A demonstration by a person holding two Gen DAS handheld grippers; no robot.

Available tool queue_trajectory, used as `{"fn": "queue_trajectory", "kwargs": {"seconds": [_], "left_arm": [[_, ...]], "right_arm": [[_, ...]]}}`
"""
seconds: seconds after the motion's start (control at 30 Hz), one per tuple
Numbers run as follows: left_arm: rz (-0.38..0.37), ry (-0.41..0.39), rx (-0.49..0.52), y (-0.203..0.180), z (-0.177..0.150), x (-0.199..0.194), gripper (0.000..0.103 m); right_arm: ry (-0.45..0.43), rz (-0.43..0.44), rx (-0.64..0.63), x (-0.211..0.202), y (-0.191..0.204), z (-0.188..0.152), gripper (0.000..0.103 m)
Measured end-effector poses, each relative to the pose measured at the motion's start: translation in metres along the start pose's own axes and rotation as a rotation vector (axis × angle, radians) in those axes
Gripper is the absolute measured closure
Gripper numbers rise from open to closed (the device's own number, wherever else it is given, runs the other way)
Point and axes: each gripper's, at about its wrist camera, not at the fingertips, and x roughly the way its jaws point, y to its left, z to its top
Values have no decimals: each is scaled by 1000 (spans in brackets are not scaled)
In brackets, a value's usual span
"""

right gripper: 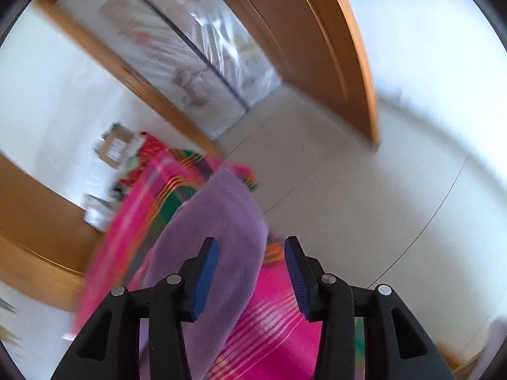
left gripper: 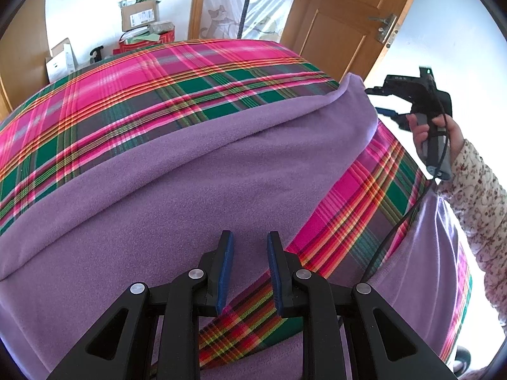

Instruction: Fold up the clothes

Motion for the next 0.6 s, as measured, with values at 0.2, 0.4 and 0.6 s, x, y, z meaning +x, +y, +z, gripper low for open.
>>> {"fn": "queue_trajectory", "kwargs": {"seconds": [0.2,0.4,0.6], "left_arm": [[3,1,0,0,-1,0,81],[79,-7,91,-15,-5,1,79],[203,-30,232,-40,-10,2,77]], "right_arm": [[68,113,127,10,-22,-7,57],[82,145,153,9,-25,-13,77],[9,99,79,-24,-7,-13,99]]}}
